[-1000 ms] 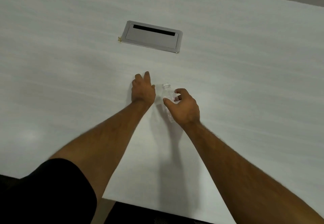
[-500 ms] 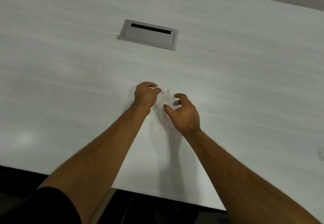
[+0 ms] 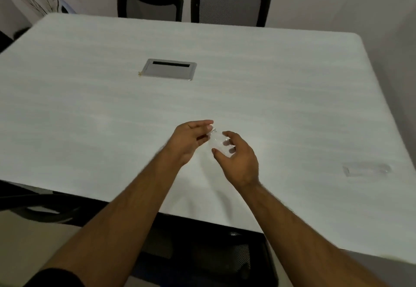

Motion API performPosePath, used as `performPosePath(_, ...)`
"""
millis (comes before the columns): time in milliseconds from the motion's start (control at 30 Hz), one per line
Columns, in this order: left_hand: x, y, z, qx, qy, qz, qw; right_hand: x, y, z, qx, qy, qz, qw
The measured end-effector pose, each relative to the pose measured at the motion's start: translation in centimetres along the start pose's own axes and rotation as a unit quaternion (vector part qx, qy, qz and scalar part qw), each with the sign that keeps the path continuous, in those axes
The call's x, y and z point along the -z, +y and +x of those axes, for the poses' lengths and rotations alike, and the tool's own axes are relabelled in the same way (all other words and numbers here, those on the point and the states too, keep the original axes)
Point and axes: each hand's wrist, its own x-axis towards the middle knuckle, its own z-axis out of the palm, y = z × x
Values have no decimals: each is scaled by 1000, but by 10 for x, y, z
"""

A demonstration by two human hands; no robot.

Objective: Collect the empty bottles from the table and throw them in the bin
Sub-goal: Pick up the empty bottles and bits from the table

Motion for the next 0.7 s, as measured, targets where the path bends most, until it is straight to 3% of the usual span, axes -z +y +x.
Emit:
performPosePath(133, -70, -11, -34, 1, 67, -61, 996, 44, 5, -24, 65, 108, -89, 988)
performPosePath(233, -109, -17, -49, 6, 92, -79, 993, 75, 14, -33, 99, 146, -123, 977)
performPosePath(400, -141, -14, -58, 27, 84, -58, 994, 107, 22, -40, 140, 196, -193, 951)
performPosePath(700, -130, 4, -67, 40, 15, -129, 991, 105, -3, -37, 25, 186, -107, 976)
